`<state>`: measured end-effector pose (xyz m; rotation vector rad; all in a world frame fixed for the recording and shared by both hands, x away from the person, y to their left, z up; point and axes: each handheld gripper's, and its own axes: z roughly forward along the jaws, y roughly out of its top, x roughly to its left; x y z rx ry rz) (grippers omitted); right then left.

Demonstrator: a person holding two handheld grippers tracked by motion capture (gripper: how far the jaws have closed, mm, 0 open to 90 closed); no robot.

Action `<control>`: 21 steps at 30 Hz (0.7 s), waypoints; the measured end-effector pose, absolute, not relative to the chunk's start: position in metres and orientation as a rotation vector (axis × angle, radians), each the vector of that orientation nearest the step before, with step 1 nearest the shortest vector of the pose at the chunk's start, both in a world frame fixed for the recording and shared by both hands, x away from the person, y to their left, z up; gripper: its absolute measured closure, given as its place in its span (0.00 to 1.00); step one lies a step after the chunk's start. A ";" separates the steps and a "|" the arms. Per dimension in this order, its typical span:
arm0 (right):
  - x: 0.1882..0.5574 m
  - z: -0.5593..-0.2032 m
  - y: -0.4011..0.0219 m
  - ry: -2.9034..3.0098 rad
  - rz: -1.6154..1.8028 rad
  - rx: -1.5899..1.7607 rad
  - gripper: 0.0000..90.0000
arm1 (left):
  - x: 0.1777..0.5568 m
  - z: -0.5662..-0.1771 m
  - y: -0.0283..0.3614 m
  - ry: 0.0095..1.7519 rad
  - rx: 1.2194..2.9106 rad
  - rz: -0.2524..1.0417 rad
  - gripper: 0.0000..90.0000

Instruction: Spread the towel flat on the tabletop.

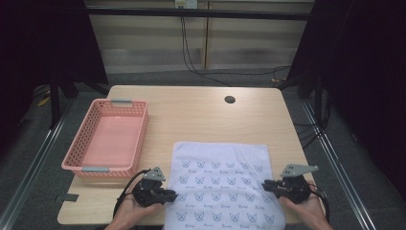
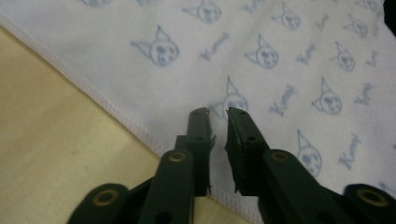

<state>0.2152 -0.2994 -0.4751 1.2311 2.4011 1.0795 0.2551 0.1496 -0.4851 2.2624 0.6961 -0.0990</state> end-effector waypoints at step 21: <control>0.337 -0.490 -0.321 2.254 0.999 1.327 0.57 | 0.346 -0.480 0.128 0.864 2.078 0.034 0.73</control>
